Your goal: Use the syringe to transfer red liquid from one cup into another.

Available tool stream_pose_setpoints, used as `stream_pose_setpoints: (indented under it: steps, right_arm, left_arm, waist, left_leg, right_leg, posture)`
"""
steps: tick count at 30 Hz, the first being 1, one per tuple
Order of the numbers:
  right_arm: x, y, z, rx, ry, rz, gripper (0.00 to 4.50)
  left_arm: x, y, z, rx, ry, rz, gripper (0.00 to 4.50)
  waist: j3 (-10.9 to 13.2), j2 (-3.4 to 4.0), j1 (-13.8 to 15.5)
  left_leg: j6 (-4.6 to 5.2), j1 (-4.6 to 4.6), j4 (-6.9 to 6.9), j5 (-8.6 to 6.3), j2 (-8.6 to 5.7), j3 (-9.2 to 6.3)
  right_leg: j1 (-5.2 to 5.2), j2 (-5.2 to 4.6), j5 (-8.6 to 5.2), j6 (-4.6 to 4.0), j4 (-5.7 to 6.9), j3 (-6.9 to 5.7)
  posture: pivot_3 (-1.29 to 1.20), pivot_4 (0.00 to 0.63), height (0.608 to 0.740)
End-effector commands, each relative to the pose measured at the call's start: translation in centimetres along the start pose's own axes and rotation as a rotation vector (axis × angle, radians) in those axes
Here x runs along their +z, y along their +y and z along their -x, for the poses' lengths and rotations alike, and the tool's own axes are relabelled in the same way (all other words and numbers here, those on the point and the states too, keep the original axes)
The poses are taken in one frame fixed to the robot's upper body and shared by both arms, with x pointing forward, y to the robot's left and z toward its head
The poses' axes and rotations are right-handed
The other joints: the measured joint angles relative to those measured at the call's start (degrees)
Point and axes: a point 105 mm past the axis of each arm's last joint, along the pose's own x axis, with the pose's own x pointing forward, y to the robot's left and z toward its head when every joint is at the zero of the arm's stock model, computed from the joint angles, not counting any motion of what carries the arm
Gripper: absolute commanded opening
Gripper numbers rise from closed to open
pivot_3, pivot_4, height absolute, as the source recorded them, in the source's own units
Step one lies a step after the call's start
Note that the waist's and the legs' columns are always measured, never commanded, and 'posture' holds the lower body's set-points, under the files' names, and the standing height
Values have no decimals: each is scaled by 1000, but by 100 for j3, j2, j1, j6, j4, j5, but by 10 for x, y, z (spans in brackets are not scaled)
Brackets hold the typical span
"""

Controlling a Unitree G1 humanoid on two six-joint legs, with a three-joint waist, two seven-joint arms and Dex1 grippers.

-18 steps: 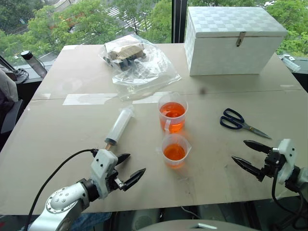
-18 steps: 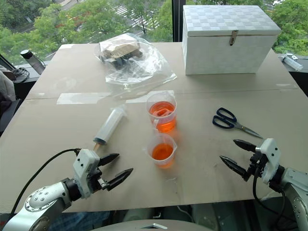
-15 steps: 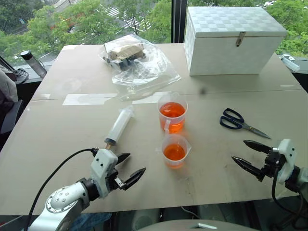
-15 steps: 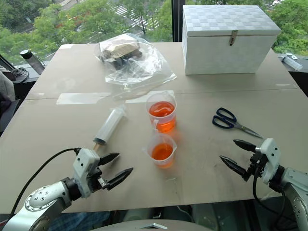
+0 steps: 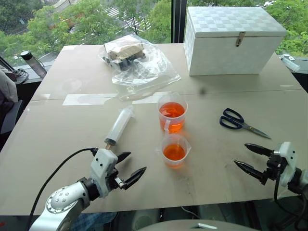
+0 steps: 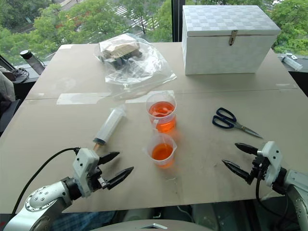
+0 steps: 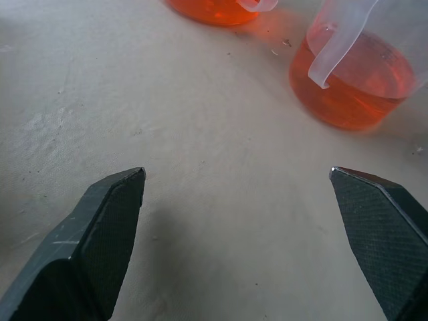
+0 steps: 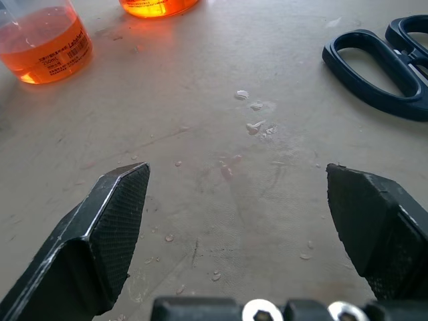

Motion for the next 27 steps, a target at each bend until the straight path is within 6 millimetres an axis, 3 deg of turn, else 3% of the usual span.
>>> stream_pose_setpoints:
  steps: [1,6,12,17,21,27]
  right_arm:
    - [6,-4,5,-16,-16,39,4469]
    - [9,-7,3,1,-21,45,4469]
    - [64,5,-3,186,-113,12,4469]
    - [110,12,-12,277,-173,62,4469]
    - [144,31,-21,395,-187,132,4469]
    - [173,42,-25,459,-206,200,4469]
  left_arm:
    - [3,-1,-1,-10,-10,-16,4500]
    - [15,1,-4,17,-39,-29,4500]
    - [75,19,-15,137,-171,31,4500]
    - [113,34,-27,218,-182,49,4500]
    - [113,49,-31,266,90,10,4500]
    - [118,82,-20,423,252,80,4500]
  waist:
    - [0,0,-1]
    - [0,0,-1]
    - [2,3,8]
    - [2,-6,-1]
    - [13,-17,-1]
    - [29,-45,-15]
  left_leg:
    - [0,0,0,0,0,0]
    - [0,0,0,0,0,0]
    - [1,-1,4,0,0,-4]
    - [0,0,6,1,-1,-10]
    - [-6,-12,6,5,-1,-12]
    - [-28,-9,11,18,-3,-13]
  right_leg:
    - [0,0,0,0,0,0]
    - [0,0,0,0,0,0]
    - [1,-1,1,2,6,-3]
    - [7,8,3,5,7,-9]
    - [-1,16,3,6,6,-11]
    - [0,19,2,9,8,-12]
  posture:
    - [0,150,740]
    - [0,150,740]
    - [0,150,740]
    - [0,150,740]
    - [0,150,740]
    - [0,150,740]
